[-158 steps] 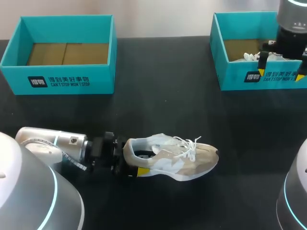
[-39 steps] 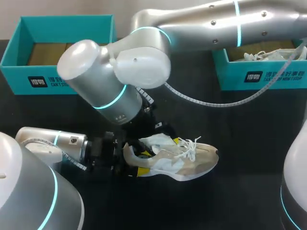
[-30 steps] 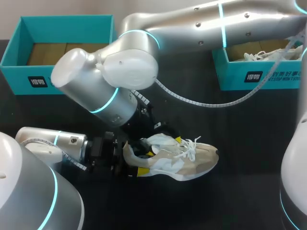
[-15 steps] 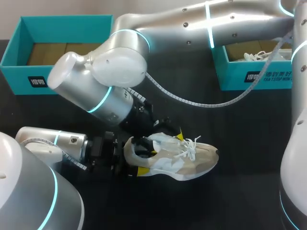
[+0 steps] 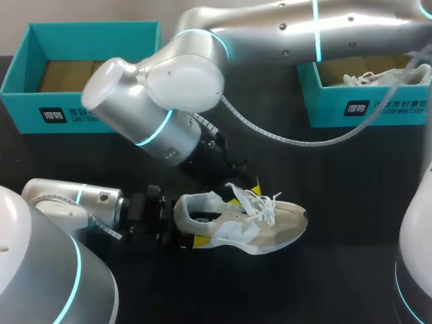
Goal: Take the shoe out of the shoebox, open the shoe tongue, remove and reinsert the insole, then place the shoe into the shoebox
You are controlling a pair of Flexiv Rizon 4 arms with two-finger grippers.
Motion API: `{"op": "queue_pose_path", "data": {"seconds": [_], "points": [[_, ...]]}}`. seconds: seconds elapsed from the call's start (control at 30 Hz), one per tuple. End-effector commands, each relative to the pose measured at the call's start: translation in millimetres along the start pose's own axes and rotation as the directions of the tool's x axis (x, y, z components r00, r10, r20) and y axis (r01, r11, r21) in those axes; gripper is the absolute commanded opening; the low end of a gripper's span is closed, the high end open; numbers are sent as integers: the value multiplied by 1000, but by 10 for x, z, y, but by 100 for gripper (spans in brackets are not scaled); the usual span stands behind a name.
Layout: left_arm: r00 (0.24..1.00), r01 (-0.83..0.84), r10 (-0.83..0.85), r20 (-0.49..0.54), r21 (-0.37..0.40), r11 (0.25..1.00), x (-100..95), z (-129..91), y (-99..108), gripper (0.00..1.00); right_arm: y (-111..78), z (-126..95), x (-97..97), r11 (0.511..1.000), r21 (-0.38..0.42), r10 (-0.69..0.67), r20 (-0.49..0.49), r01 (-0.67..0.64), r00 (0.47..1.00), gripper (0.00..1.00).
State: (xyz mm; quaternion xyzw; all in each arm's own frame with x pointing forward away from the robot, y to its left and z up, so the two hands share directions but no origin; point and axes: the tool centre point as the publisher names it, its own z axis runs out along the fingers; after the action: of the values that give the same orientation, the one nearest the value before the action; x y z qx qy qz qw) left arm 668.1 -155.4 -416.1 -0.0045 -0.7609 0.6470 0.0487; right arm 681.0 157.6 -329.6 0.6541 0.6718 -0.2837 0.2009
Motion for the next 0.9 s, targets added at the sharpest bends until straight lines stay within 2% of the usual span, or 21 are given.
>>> {"op": "queue_pose_path", "data": {"seconds": [0.03, 0.13, 0.27, 0.37, 0.47, 0.53, 0.7, 0.83, 0.87, 0.9], "points": [[1000, 0, 0, 4, 0, 1000, 9, -8, 27, 0, -114, 24, -59, 808, -3, 588, -46, -589, 808, 45], [1000, 0, 0, 4, 0, 1000, 9, -8, 27, 0, -127, 53, -78, 813, 12, 581, -76, -582, 810, 44], [1000, 0, 0, 4, 0, 1000, 9, -8, 27, 0, -99, 3, 24, 864, 3, 501, -107, -504, 859, 55], [1000, 0, 0, 4, 0, 1000, 9, -8, 27, 0, -69, -26, 106, 892, -5, 450, -105, -453, 887, 58], [1000, 0, 0, 4, 0, 1000, 9, -8, 27, 0, -56, -32, 138, 899, -6, 435, -103, -437, 895, 57], [1000, 0, 0, 4, 0, 1000, 9, -8, 27, 0, -53, -38, 146, 901, -5, 432, -103, -434, 896, 50], [1000, 0, 0, 4, 0, 1000, 9, -8, 27, 0, -59, -114, 177, 920, -10, 386, -132, -391, 913, 45], [1000, 0, 0, 4, 0, 1000, 9, -8, 27, 0, -60, -157, 214, 935, -14, 350, -133, -355, 927, 31], [1000, 0, 0, 4, 0, 1000, 9, -8, 27, 0, -61, -158, 213, 936, -13, 346, -129, -351, 929, 26], [1000, 0, 0, 4, 0, 1000, 9, -8, 27, 0, -65, -162, 202, 937, -12, 346, -129, -350, 929, 17]]}}
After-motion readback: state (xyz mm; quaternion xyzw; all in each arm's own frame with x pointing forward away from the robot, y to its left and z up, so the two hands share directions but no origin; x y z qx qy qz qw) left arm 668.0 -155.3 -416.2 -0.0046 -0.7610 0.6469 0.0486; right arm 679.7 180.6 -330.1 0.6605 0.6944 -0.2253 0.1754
